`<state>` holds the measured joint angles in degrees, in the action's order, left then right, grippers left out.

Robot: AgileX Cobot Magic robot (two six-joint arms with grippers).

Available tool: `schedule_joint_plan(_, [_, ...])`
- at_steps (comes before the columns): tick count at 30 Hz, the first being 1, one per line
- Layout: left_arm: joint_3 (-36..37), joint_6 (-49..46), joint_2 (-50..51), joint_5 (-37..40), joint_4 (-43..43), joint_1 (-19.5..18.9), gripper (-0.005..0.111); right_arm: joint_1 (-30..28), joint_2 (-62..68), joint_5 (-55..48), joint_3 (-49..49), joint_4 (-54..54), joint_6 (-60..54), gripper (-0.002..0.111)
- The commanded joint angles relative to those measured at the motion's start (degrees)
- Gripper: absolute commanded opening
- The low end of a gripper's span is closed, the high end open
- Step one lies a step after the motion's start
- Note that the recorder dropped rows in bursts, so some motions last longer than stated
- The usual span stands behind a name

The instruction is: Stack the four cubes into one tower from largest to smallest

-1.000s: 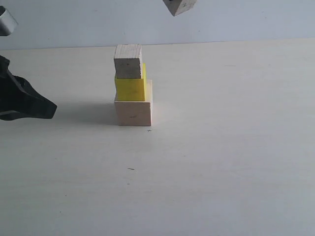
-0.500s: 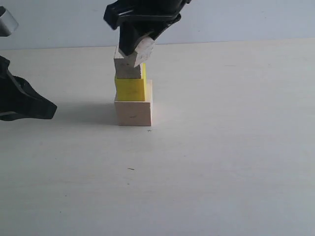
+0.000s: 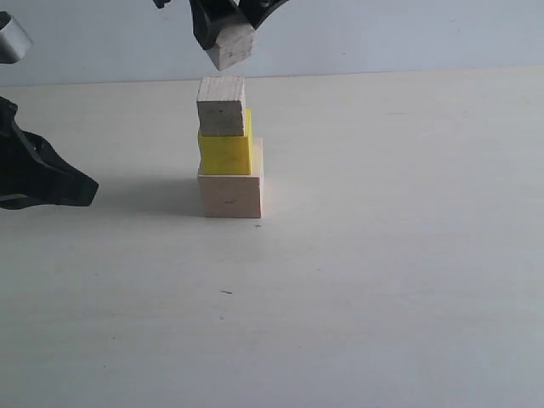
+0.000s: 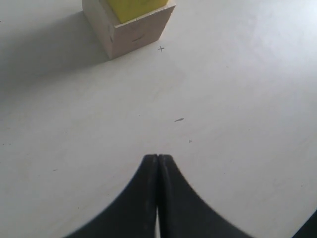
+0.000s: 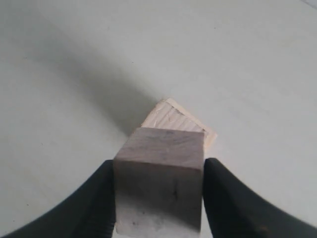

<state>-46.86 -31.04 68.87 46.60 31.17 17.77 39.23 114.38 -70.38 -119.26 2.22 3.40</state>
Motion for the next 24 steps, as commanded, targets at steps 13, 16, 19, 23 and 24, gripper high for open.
schedule_joint_plan(13, [0.14,-0.45,0.06,-0.64,0.96,0.03,0.0,0.08,2.43,0.41,-0.65,1.28,18.75,0.0])
schedule_joint_plan(16, [0.14,-0.45,0.06,-0.64,1.11,0.03,0.0,0.08,2.43,0.41,-0.65,2.16,21.23,0.0])
schedule_joint_plan(19, [0.14,-0.45,0.06,-0.53,1.1,0.03,0.0,0.08,2.43,0.41,-0.65,2.78,22.57,0.0])
schedule_joint_plan(23, [0.14,-0.45,0.06,0.09,1.54,0.03,0.0,0.08,2.43,0.54,-0.65,1.87,25.25,0.0])
schedule_joint_plan(24, [0.14,-0.45,0.06,0.36,1.54,0.03,0.0,0.08,2.43,1.7,-0.65,1.74,25.25,0.0])
